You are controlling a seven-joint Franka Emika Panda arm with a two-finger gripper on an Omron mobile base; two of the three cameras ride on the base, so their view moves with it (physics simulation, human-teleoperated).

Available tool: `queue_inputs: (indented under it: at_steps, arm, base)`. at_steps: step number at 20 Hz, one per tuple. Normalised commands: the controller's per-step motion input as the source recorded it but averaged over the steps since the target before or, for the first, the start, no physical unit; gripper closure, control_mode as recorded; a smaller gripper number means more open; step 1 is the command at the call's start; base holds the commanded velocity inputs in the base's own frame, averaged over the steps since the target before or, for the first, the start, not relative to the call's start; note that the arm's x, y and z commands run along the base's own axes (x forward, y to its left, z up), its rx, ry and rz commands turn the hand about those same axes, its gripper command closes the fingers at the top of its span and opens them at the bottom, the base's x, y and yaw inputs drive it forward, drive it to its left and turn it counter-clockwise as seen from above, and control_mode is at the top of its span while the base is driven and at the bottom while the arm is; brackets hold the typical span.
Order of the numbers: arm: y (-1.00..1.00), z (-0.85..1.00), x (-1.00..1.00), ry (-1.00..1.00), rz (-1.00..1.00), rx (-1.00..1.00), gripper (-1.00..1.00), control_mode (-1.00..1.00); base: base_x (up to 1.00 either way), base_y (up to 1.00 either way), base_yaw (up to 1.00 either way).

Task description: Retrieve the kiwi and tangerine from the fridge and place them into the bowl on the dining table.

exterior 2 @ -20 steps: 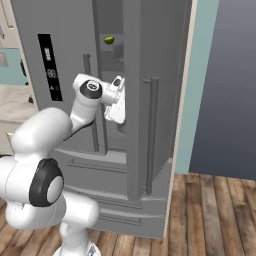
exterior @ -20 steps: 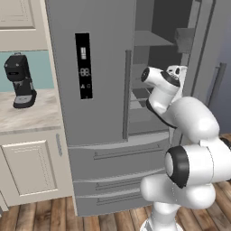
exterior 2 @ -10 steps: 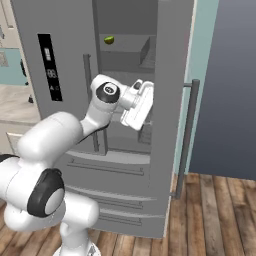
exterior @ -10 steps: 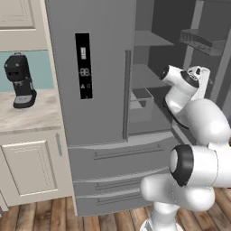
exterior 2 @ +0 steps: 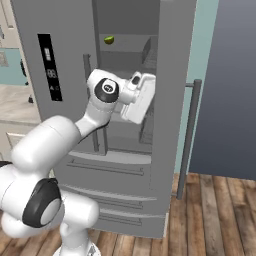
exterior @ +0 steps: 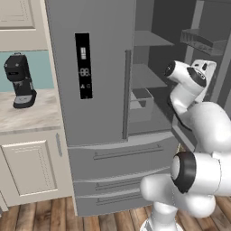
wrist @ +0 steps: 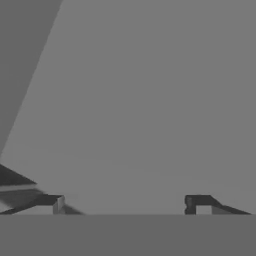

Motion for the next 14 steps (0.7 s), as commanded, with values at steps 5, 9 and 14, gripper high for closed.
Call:
queue_inputs:
  at_steps: [5, 9, 14]
  arm:
    - [0.79, 0.05, -0.19, -0.32, 0.0, 0.01, -1.0, -1.0]
    - [1.0, -0.01, -0.07, -0.21, 0.0, 0.03, -1.0, -1.0]
    - [1.0, 0.0, -0.04, -0.25, 0.0, 0.09, -1.0, -1.0]
  base:
    - [0.0, 0.0, 0.0]
    - [0.0, 0.0, 0.0]
    - [0.0, 0.0, 0.0]
